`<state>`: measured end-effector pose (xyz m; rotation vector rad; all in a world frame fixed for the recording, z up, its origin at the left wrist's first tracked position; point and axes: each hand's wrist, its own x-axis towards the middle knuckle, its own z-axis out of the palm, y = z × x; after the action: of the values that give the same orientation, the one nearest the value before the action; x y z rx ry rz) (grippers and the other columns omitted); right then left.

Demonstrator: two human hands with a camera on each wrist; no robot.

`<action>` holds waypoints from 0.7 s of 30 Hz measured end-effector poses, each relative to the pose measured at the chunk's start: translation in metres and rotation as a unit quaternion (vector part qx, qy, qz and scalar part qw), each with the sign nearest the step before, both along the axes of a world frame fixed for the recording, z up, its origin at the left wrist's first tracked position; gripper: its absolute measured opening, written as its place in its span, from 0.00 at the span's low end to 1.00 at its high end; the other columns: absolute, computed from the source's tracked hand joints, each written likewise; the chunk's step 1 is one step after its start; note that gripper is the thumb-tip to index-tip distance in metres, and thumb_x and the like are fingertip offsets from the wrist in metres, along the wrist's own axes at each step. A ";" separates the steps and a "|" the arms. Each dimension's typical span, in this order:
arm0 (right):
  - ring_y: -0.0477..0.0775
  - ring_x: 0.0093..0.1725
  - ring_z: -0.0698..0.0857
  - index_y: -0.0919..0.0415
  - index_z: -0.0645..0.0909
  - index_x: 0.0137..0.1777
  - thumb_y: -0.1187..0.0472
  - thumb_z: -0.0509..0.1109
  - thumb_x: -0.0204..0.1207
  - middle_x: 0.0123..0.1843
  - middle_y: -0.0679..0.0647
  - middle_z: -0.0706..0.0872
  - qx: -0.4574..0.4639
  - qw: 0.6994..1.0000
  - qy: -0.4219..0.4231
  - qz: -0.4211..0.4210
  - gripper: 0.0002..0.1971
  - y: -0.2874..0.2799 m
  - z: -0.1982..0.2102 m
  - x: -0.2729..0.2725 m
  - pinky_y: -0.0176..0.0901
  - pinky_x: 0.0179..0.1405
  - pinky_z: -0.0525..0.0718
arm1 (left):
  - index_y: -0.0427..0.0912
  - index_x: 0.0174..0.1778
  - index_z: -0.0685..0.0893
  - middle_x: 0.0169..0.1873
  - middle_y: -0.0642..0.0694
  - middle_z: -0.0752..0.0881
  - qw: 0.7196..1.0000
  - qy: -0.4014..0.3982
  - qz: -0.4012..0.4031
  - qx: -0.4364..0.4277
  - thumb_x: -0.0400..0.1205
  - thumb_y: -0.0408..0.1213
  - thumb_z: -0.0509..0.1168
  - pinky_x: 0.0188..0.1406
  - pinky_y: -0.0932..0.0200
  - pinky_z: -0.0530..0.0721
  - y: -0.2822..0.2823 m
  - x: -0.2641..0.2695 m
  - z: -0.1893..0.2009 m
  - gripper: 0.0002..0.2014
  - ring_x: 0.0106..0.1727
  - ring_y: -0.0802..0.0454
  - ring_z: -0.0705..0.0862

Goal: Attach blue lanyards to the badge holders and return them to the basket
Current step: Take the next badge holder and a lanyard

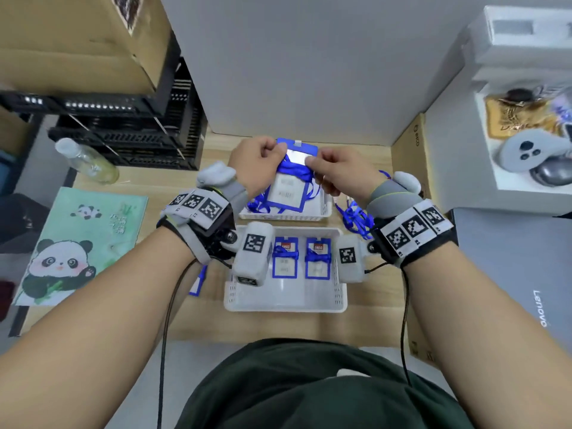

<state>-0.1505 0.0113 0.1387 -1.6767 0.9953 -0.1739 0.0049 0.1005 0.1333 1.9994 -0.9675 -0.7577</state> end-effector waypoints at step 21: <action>0.59 0.41 0.78 0.61 0.88 0.42 0.46 0.72 0.77 0.32 0.49 0.74 -0.323 0.940 0.022 0.107 0.16 -0.007 0.048 0.023 0.46 0.39 0.71 | 0.43 0.37 0.75 0.38 0.39 0.87 0.980 0.170 0.074 -0.074 0.80 0.30 0.67 0.33 0.48 0.88 -0.013 -0.004 0.053 0.09 0.34 0.45 0.85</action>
<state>-0.1276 0.0043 0.1869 -2.3837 0.8242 -0.3466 0.0008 0.0874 0.1868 1.7205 -0.6473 -0.8823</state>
